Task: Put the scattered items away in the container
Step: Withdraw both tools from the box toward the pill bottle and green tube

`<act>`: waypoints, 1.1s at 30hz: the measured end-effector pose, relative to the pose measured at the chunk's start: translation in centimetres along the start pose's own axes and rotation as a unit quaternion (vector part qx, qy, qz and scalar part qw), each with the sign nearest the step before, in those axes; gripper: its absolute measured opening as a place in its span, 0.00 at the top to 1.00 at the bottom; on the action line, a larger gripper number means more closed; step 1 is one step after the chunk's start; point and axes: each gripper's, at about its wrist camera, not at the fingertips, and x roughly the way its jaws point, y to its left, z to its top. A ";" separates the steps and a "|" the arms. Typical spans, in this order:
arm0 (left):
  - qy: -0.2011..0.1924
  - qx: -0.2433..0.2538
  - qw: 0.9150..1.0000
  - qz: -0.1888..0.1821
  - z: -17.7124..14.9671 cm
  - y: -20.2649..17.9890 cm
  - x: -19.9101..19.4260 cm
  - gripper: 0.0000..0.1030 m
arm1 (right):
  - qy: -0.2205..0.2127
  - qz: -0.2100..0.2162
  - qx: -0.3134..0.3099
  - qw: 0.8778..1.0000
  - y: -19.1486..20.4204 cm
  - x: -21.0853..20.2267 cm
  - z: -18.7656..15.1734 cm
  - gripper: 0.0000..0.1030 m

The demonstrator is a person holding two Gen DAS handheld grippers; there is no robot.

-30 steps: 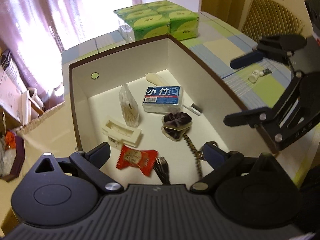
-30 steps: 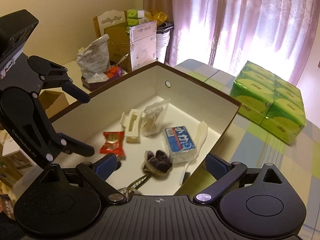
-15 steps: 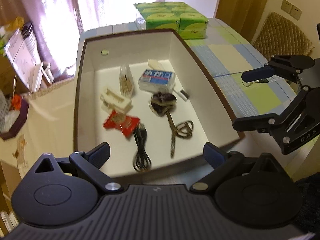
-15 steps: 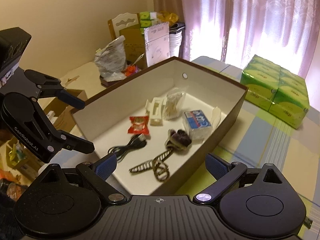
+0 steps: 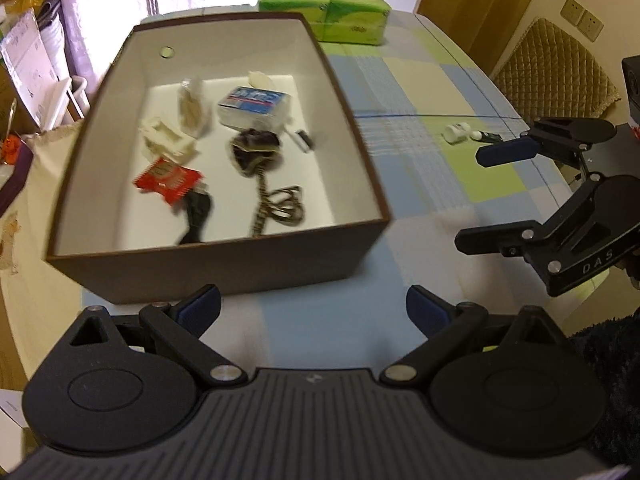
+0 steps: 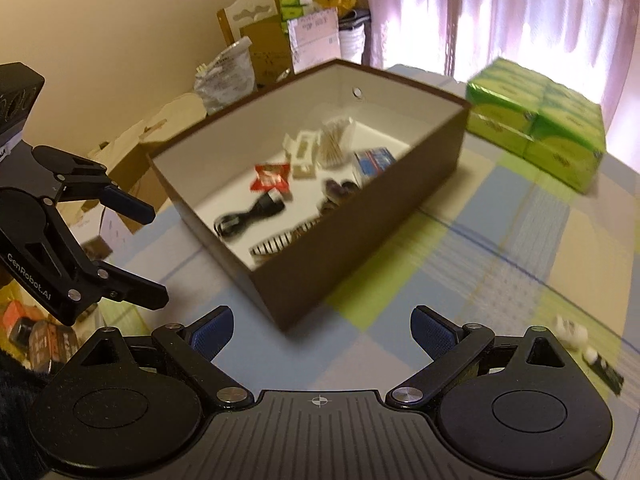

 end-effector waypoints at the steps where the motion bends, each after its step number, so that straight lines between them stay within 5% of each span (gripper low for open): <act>1: 0.000 0.001 1.000 -0.003 0.1 -0.7 0.2 0.05 | 0.003 -0.001 0.002 1.000 -0.4 -0.3 -0.4 0.03; 23: 0.002 0.061 0.996 -0.065 5.5 -14.5 9.0 0.09 | 0.023 -0.078 0.090 0.993 -13.2 -6.4 -8.3 0.03; 33: -0.004 0.105 0.993 -0.060 9.8 -17.6 15.1 0.20 | 0.013 -0.110 0.140 0.984 -20.7 -5.8 -11.4 0.03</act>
